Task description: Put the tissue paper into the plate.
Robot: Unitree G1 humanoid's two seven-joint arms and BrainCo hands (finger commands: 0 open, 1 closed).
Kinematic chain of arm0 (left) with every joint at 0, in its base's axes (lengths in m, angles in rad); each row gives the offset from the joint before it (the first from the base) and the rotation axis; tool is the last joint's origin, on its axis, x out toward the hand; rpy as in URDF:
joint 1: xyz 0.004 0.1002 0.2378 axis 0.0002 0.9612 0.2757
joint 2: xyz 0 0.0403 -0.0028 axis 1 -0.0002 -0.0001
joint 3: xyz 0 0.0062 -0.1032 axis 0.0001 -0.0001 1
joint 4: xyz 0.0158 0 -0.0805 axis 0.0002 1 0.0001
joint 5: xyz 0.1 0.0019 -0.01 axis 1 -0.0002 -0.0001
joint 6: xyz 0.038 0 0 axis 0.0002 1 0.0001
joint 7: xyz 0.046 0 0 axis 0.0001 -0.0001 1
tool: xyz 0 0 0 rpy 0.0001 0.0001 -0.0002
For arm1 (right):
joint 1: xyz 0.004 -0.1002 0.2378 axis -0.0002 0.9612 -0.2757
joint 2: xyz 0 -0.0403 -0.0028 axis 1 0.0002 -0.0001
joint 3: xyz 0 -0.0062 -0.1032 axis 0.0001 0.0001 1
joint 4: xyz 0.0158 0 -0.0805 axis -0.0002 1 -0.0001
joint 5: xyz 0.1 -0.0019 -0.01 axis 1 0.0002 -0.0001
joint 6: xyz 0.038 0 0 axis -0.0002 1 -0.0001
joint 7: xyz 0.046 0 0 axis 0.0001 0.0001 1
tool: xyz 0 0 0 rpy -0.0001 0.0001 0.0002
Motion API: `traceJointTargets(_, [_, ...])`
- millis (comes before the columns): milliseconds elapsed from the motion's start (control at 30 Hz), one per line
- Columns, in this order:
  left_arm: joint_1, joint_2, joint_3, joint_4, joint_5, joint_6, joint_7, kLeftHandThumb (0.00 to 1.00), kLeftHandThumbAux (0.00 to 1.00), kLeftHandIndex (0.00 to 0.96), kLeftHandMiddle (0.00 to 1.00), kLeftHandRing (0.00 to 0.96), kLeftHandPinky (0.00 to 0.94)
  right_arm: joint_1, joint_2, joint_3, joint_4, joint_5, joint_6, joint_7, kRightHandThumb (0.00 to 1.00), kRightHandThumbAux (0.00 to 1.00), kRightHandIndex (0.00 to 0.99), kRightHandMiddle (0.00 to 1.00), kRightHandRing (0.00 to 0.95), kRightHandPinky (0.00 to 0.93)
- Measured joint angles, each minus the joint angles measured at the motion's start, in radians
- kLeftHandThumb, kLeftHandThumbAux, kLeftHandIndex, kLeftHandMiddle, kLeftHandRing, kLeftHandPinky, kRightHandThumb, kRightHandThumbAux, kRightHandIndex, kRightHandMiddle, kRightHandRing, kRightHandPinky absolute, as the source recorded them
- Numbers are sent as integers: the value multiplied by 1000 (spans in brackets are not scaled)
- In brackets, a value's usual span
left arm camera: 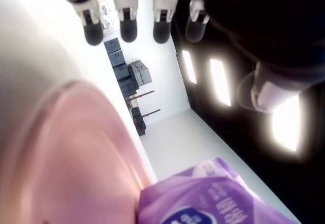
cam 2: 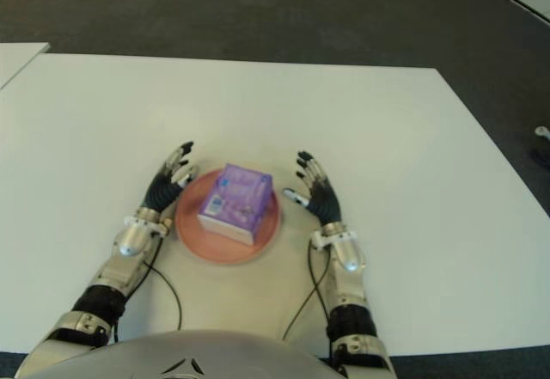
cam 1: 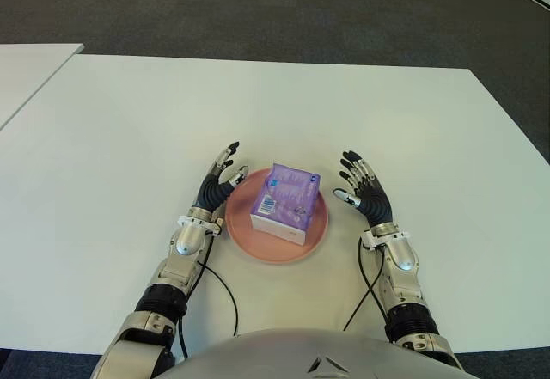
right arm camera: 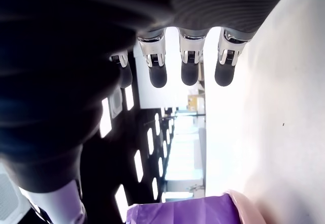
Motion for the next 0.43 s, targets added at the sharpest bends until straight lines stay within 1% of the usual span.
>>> traceJointTargets(267, [8,-5,16,-6,-28,-23,7,0,402,0,0,0,0,0,4,-5,-1,2,4,0,20,794,0,0,0,0])
traceJointTargets(433, [24,-19,34,-25,-79,-34,0,0,396,0,0,0,0,3,10,-4,-5,-13,2,-30,29,799,0,0,0,0])
